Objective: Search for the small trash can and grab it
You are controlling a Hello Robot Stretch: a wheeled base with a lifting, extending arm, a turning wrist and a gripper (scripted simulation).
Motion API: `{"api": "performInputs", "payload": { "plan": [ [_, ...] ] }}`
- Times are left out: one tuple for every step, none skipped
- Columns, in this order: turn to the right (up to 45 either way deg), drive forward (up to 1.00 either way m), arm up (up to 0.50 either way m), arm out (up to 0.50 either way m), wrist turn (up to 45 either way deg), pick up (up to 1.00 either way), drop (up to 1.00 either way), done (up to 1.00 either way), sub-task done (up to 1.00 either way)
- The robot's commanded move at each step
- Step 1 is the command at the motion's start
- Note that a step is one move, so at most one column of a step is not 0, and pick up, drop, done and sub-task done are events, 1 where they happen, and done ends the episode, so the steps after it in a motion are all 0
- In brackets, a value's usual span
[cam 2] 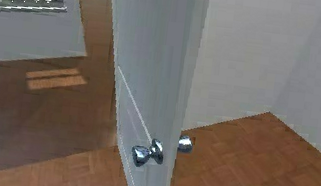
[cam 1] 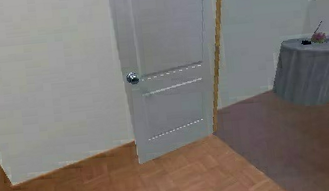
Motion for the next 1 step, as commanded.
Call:
{"api": "performInputs", "payload": {
  "plan": [
    [3.0, 0.00, 0.00, 0.00, 0.0, 0.00, 0.00, 0.00, 0.00]
  ]
}}
